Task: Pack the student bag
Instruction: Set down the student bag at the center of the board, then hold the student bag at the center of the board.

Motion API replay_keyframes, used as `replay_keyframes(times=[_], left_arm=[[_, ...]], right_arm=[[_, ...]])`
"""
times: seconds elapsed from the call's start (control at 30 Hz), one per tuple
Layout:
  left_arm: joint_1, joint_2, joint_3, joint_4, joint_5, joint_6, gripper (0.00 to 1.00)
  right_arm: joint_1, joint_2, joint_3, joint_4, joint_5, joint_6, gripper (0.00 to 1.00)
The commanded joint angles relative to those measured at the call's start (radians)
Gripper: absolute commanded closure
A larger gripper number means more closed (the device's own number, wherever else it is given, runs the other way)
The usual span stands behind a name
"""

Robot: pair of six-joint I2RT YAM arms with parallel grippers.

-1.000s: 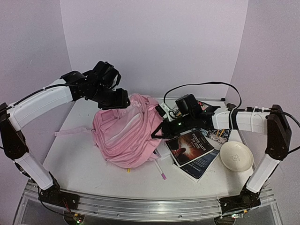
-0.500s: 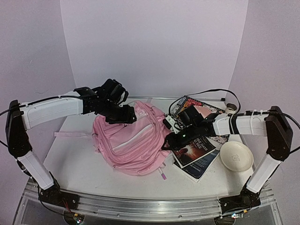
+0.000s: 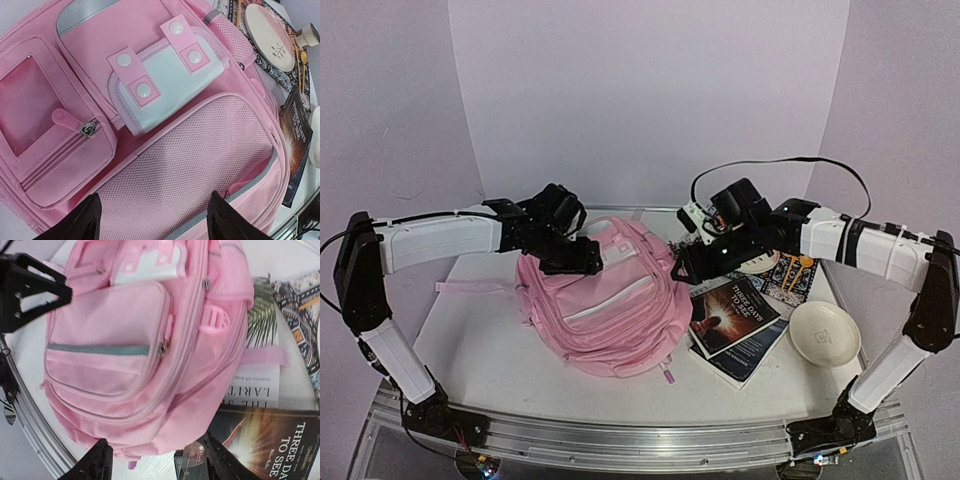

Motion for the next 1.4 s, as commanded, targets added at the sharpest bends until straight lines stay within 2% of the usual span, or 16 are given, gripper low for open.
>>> replay_keyframes(times=[0.0,0.23,0.7,1.0,1.27,1.37], left_arm=[[0.002,-0.003,0.012,0.059,0.014,0.084,0.24],[0.002,0.055,0.050,0.070,0.034,0.156,0.20],[0.002,0.067,-0.037,0.071,0.034,0.114,0.19],[0.002,0.045,-0.162,0.163,0.062,0.026,0.21],[0.002,0.067,-0.262,0.273,0.097,-0.021,0.24],[0.001,0.076,-0.285,0.289,0.094,-0.028,0.25]], right_arm=[[-0.018,0.035,0.129,-0.053,-0.014,0.001,0.42],[-0.042,0.197,0.300,-0.058,-0.055,0.065,0.54],[-0.051,0.437,0.422,-0.057,-0.139,0.105,0.77],[-0.051,0.541,0.449,-0.056,-0.167,0.104,0.77],[-0.051,0.616,0.435,-0.056,-0.202,0.100,0.68],[-0.054,0.621,0.425,-0.053,-0.224,0.096,0.68]])
